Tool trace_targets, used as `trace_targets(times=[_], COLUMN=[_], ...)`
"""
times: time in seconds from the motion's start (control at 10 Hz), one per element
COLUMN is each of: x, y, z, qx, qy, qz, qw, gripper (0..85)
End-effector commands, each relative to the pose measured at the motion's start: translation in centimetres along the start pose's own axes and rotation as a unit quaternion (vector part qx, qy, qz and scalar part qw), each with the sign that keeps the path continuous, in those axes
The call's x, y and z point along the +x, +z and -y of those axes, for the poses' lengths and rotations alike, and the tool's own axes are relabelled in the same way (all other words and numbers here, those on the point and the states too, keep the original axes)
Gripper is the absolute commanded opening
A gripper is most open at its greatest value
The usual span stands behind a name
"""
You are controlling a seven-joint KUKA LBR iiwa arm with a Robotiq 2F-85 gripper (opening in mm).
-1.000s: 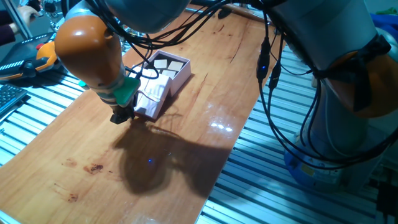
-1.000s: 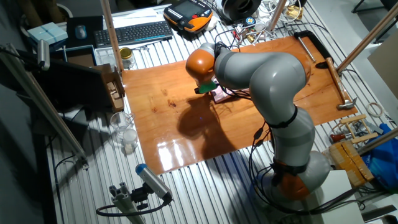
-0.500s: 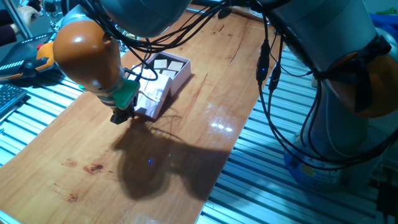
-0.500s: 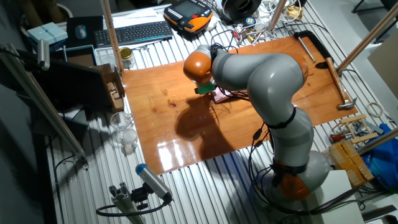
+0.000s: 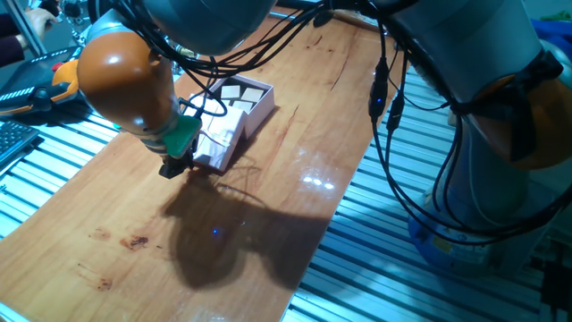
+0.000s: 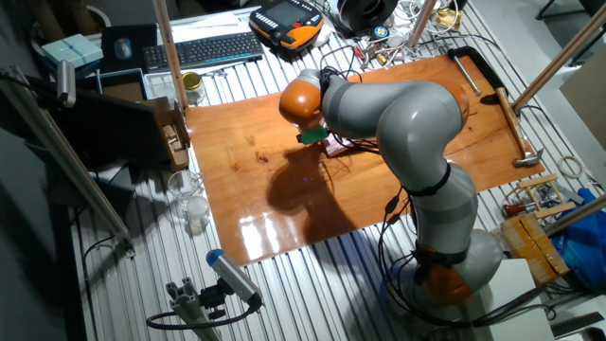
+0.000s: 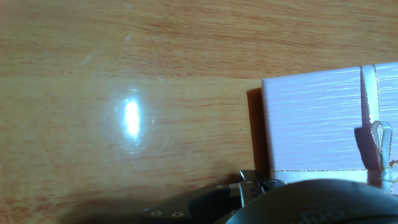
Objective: Slide the outer casing onto the gift box
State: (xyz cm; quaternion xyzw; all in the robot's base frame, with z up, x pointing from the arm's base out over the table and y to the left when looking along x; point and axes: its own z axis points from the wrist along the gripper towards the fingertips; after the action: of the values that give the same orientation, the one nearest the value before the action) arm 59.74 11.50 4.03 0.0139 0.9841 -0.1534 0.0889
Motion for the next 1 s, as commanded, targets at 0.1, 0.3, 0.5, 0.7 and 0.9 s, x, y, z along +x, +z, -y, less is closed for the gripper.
trace_targets(times=[0.1,0.3,0.5,0.7,0.9], x=[-0.02,-0.01,0.01,0.01,0.01], y=[0.03,0.12,0.24,0.37,0.44], z=[0.06,0.06,0.05,0.07,0.17], qx=[0.002,0.002,0.005,0.005,0.007], qy=[0.0,0.0,0.001,0.001,0.001], qz=[0.0,0.0,0.0,0.001,0.001], qw=[1.0,1.0,1.0,1.0,1.0], gripper=[0.0,0.0,0.0,0.0,0.0])
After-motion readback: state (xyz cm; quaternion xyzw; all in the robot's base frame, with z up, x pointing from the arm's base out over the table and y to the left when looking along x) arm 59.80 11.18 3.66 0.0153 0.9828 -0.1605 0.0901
